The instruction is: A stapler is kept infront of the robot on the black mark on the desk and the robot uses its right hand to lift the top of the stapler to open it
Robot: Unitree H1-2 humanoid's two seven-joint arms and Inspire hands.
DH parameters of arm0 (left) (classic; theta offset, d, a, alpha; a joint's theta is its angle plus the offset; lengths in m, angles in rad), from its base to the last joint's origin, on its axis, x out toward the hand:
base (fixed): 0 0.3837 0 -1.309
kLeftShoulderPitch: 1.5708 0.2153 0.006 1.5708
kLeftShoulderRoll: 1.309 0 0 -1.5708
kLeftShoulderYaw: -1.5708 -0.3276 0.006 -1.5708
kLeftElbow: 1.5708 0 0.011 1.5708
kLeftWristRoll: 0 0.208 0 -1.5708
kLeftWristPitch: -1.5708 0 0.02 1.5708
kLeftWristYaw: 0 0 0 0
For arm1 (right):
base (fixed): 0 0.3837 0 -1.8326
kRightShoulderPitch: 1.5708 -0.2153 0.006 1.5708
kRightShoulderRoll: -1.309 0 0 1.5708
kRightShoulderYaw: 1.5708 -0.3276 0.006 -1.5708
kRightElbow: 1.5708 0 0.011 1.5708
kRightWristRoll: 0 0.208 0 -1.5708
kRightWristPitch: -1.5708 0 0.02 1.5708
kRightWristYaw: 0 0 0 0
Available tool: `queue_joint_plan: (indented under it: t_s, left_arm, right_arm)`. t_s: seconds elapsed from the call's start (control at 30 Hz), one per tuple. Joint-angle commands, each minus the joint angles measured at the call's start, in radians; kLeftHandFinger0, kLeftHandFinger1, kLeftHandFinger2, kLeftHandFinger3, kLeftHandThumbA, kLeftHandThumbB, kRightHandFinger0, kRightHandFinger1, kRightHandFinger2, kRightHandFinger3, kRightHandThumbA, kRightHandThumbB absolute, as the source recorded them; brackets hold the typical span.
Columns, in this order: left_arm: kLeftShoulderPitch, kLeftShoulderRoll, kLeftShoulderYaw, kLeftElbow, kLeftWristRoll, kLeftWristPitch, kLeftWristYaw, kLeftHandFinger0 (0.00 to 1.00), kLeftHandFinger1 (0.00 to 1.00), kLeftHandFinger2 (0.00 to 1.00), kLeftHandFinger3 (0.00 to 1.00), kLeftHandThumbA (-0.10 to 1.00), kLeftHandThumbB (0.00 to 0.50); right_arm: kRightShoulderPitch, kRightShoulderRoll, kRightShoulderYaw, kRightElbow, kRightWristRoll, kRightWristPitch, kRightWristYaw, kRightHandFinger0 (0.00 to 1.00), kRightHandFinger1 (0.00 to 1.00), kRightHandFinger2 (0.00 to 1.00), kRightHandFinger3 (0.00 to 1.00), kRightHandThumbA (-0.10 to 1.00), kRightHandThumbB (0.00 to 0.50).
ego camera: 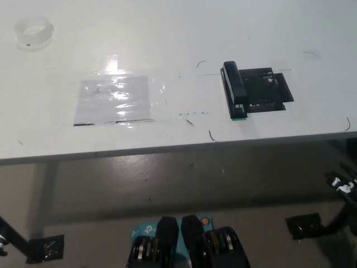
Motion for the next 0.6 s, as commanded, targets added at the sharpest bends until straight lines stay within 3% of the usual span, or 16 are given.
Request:
queue_joint_plan:
  t_s: [0.0,0.07,0.17,0.27,0.33,0.43,0.57]
  left_arm:
    - [0.002,0.013,0.012,-0.015,-0.025,-0.007,-0.01,0.45,0.49,0.63,0.76,0.64,0.049]
    - [0.003,0.012,0.014,-0.019,-0.027,0.0,-0.007,0.46,0.49,0.63,0.77,0.64,0.051]
    - [0.006,0.01,0.011,-0.017,-0.025,-0.011,-0.009,0.46,0.5,0.65,0.79,0.64,0.045]
    - [0.003,0.011,0.009,-0.013,-0.025,-0.014,-0.01,0.45,0.49,0.64,0.79,0.65,0.043]
    - [0.002,0.009,0.01,-0.019,-0.026,0.003,-0.003,0.47,0.5,0.64,0.79,0.65,0.049]
    - [0.002,0.011,0.011,-0.014,-0.028,-0.005,-0.005,0.46,0.5,0.64,0.8,0.65,0.047]
    - [0.001,0.014,0.009,-0.007,-0.031,-0.017,-0.013,0.44,0.49,0.64,0.79,0.66,0.052]
  right_arm:
    - [0.011,0.048,0.053,-0.13,0.111,0.148,0.013,0.54,0.57,0.71,0.9,1.0,0.196]
    - [0.011,0.063,0.104,-0.167,0.159,0.156,-0.008,0.56,0.59,0.74,0.93,1.0,0.162]
    - [-0.003,0.054,0.17,-0.192,0.132,0.156,-0.015,0.53,0.56,0.7,0.89,1.0,0.167]
    - [-0.033,0.047,0.227,-0.207,0.104,0.156,-0.023,0.51,0.53,0.66,0.87,1.0,0.137]
    - [-0.078,0.052,0.25,-0.191,0.128,0.156,-0.032,0.52,0.55,0.69,0.9,1.0,0.152]
    - [-0.11,0.06,0.262,-0.181,0.14,0.156,-0.043,0.54,0.57,0.73,0.95,1.0,0.131]
    - [-0.189,0.077,0.247,-0.141,0.179,0.156,-0.08,0.55,0.56,0.71,0.94,1.0,0.147]
